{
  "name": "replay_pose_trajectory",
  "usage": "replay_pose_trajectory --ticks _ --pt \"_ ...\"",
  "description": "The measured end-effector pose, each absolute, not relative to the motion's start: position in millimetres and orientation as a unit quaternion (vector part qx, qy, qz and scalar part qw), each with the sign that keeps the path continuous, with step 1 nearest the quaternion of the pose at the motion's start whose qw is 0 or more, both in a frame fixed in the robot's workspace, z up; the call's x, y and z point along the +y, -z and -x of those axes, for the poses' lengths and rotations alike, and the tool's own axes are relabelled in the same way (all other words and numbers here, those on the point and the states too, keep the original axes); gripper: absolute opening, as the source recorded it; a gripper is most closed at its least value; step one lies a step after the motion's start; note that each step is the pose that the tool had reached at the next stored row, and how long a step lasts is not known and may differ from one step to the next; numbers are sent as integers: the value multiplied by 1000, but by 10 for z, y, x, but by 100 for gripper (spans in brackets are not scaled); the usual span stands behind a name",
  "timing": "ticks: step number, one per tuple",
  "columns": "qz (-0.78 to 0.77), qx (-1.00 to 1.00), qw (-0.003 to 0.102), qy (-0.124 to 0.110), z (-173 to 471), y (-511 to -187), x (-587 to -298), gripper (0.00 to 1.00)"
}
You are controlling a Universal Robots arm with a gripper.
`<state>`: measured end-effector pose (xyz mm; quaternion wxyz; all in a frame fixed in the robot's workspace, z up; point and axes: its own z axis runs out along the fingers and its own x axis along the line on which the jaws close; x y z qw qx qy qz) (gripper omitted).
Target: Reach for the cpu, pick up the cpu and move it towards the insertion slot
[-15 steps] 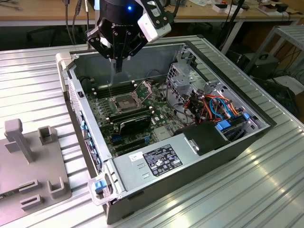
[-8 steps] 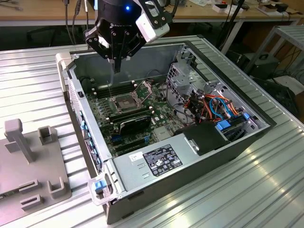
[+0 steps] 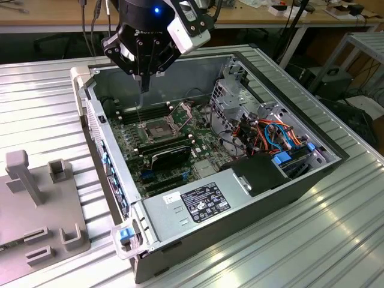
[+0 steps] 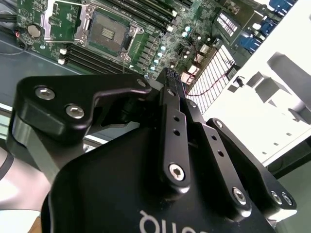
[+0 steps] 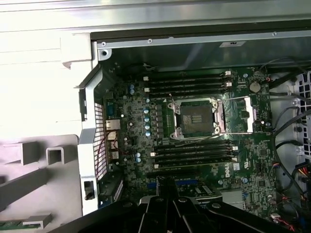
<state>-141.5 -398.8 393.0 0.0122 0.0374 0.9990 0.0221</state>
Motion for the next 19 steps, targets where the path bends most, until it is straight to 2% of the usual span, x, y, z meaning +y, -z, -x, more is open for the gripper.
replay_pose_trajectory --ticks 19 --pt "-37 999 12 -22 1503 -3929 -3988 11"
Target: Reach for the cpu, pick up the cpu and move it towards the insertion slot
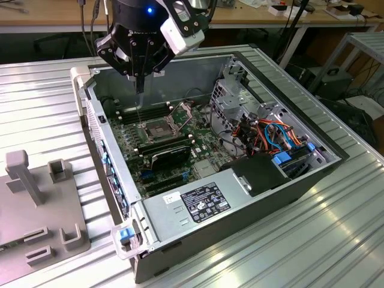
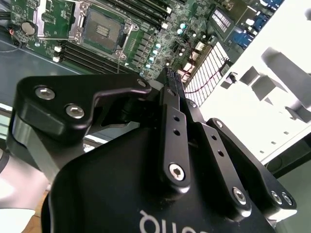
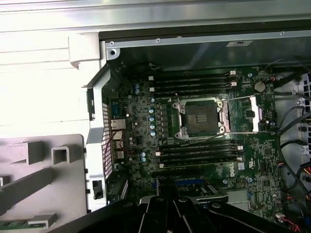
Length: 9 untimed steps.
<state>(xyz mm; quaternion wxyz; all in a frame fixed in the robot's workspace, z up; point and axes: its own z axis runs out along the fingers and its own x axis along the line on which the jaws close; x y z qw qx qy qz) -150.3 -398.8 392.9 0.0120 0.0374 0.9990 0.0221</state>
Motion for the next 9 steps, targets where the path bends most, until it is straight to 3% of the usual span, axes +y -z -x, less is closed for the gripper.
replay_pose_trajectory --ticks 9 --pt "-37 999 12 -22 1542 -3929 -3989 11"
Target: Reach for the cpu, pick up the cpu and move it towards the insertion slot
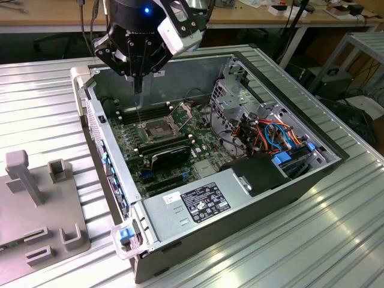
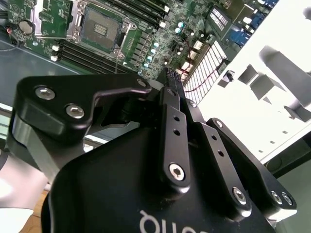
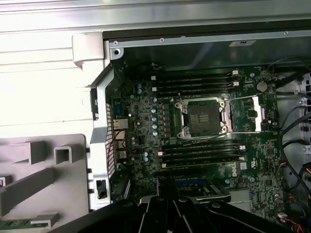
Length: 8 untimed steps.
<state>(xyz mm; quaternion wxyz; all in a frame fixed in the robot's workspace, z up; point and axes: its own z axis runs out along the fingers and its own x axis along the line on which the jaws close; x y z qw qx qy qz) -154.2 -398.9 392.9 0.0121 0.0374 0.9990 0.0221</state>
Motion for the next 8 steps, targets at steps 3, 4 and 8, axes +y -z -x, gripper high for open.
replay_pose_trajectory --ticks 3,4,8 --pt "-37 999 12 -22 1560 -3930 -3989 11" --pt "-37 999 12 -22 1565 -3929 -3988 11" --pt "-37 999 12 -22 1584 -3929 -3988 11"
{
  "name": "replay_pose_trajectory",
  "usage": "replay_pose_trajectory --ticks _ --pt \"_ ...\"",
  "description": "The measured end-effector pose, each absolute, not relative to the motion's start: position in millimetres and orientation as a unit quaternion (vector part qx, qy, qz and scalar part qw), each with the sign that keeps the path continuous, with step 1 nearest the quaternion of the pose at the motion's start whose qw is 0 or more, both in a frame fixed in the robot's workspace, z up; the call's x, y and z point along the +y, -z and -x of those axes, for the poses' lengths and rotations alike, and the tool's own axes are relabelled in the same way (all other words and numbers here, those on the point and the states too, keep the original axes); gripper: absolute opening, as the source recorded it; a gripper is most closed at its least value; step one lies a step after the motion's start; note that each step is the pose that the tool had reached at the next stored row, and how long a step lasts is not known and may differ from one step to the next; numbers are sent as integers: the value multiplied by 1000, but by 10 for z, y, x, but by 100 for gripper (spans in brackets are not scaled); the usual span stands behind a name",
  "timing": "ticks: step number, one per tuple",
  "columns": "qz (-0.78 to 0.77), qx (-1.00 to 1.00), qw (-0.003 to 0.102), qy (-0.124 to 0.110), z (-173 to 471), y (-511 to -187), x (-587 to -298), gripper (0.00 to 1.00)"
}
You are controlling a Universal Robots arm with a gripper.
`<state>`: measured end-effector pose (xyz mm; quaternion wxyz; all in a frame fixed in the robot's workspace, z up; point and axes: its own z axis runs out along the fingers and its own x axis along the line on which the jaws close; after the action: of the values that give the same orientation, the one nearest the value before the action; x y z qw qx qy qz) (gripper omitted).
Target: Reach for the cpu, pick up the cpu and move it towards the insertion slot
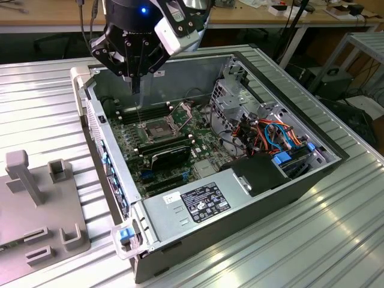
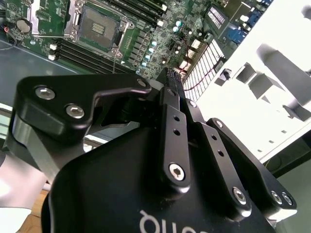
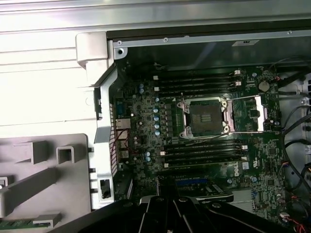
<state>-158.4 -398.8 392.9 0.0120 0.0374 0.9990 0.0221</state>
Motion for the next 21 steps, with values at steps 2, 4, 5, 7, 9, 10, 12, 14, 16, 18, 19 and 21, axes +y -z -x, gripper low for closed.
replay_pose_trajectory --ticks 2,4,5,7,9,10,12,14,16,18,19,21 --pt "-37 999 12 -22 1593 -3929 -3989 11" --pt "-37 999 12 -22 1605 -3929 -3989 11" --pt "-37 999 12 -22 1612 -3929 -3989 11" --pt "-37 999 12 -22 1621 -3929 -3988 11" --pt "-37 999 12 -22 1629 -3929 -3988 11" --pt "-37 999 12 -22 1635 -3929 -3988 11" --pt "-37 999 12 -22 1645 -3929 -3988 11" --pt "-37 999 12 -22 1656 -3929 -3988 11" --pt "-37 999 12 -22 1667 -3929 -3988 11" --pt "-37 999 12 -22 1682 -3929 -3989 11" --pt "-37 999 12 -22 1687 -3929 -3988 11" --pt "-37 999 12 -22 1702 -3929 -3988 11"
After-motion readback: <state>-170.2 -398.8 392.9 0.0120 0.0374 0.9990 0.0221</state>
